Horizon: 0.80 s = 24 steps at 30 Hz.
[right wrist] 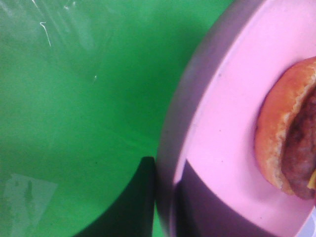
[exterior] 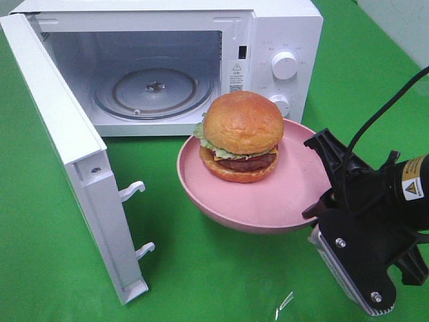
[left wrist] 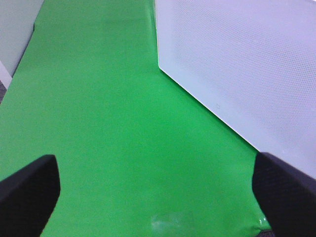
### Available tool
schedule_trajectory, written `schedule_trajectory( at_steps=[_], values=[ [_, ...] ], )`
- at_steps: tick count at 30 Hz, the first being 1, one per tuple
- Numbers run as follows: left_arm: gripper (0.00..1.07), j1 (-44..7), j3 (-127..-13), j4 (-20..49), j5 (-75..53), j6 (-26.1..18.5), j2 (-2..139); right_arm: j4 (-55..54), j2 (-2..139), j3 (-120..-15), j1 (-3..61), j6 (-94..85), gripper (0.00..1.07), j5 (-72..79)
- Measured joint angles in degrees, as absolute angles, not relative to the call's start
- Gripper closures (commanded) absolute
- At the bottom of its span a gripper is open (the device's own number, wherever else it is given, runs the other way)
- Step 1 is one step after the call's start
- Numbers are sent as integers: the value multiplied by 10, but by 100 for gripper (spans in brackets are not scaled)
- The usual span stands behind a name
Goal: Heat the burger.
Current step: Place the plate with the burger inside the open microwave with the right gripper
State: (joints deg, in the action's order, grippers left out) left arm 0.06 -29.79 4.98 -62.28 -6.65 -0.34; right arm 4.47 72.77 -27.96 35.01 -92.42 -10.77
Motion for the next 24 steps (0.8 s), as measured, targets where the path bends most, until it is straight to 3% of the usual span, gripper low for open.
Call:
schedule_trajectory(
  at_steps=[13, 24],
  values=[
    [9, 1, -298, 50, -622, -66, -3, 152, 787, -336, 366, -811, 102, -89],
    [9, 1, -298, 50, -622, -66, -3, 159, 858, -386, 384, -804, 102, -73]
  ],
)
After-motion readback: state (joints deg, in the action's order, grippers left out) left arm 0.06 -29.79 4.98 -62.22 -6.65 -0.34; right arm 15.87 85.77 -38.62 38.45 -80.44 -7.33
